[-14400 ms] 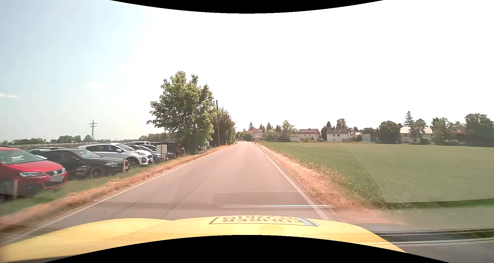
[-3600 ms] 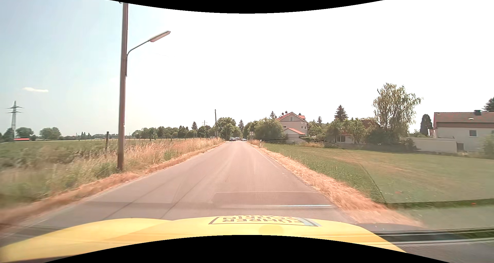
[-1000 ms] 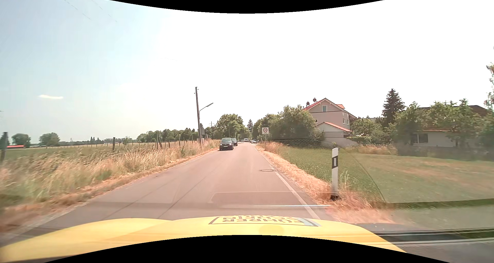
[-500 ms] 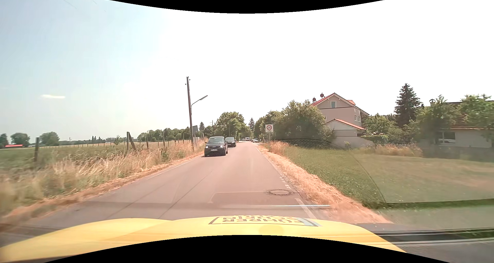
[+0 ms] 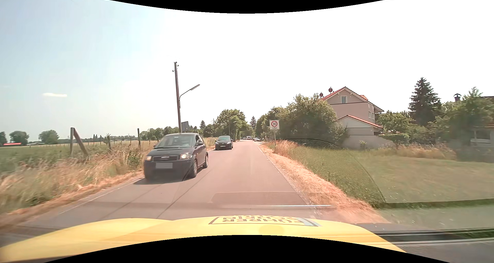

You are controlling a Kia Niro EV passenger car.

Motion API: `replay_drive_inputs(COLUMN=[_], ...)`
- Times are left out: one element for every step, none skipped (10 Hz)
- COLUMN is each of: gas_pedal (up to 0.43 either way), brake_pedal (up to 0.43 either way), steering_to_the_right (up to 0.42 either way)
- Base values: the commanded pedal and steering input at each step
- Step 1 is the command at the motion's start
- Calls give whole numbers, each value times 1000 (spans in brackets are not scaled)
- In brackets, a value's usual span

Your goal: Follow the waypoints while adhering to traffic rules and regulations

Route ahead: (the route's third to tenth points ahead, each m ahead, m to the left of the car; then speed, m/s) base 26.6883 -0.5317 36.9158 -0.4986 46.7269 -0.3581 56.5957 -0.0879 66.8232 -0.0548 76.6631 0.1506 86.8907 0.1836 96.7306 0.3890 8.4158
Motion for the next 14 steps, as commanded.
replay_drive_inputs(gas_pedal=[28,28,28,28,28,59,67,87,98,98,98,98,98,98], brake_pedal=[0,0,0,0,0,0,0,0,0,0,0,0,0,0], steering_to_the_right=[-8,-9,-9,-9,-9,-9,-9,-9,-9,-9,-9,-9,-9,-9])
